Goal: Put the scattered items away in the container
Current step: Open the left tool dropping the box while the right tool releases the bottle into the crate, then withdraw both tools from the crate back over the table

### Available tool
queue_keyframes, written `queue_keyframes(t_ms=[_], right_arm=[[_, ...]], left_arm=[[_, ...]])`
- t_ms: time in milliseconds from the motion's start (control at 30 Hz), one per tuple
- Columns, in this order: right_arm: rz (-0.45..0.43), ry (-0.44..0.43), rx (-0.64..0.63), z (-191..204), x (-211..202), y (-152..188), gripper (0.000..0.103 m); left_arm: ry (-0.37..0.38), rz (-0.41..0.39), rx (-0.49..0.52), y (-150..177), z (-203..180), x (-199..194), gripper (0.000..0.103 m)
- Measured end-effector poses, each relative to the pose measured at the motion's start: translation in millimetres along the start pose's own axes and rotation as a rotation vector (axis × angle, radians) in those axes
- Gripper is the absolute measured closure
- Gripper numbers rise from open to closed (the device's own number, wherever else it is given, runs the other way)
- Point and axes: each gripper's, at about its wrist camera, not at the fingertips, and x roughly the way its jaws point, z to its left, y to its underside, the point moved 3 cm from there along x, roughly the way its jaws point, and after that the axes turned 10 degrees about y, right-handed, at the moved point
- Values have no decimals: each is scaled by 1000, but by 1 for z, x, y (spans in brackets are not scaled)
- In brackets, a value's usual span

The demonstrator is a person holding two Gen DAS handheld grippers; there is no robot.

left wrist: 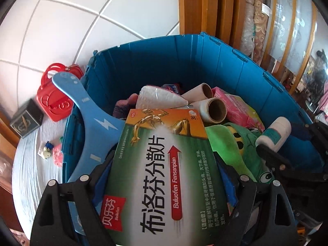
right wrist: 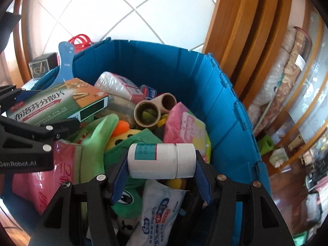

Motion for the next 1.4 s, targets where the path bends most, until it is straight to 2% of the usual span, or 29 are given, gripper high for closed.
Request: queue_keyframes(t_ms=[33,100,167,300,467,633,900,1000,1167,1400], right_arm=[[3,2,-1,0,1,-1,41],[9,-2,2,-2,1,-2,25],[1,-11,1,-3,1,-3,15],[-12,-16,3,-3,-3,-4,1],[-25,-31,25,-7,-11,1,0],[-46,-52,57,-15,-22,15,0],[-113,-58,125,-25,-51,34,0],[-135,-99,172,-24,-59,37,0],[-159,-151,205,-6,-69,41,0],[-223,-233,196,41,-93,33,0]], left_arm=[[-3,-2,1,0,0,-1,16],[-10,-8,4,-1,0,-2,16],[-11,-21,8,-2,-2,-6,16],[-17,-90,27,-5,-6,-27,15],[-32,-164,66,-4,-13,-53,15],[-14,-201,34,5,-10,-70,15],[-40,-291,19,32,-11,-98,14],[-53,-316,-5,46,-6,-106,13],[-88,-344,-63,68,10,-119,12],[-145,-364,-149,100,48,-139,12]])
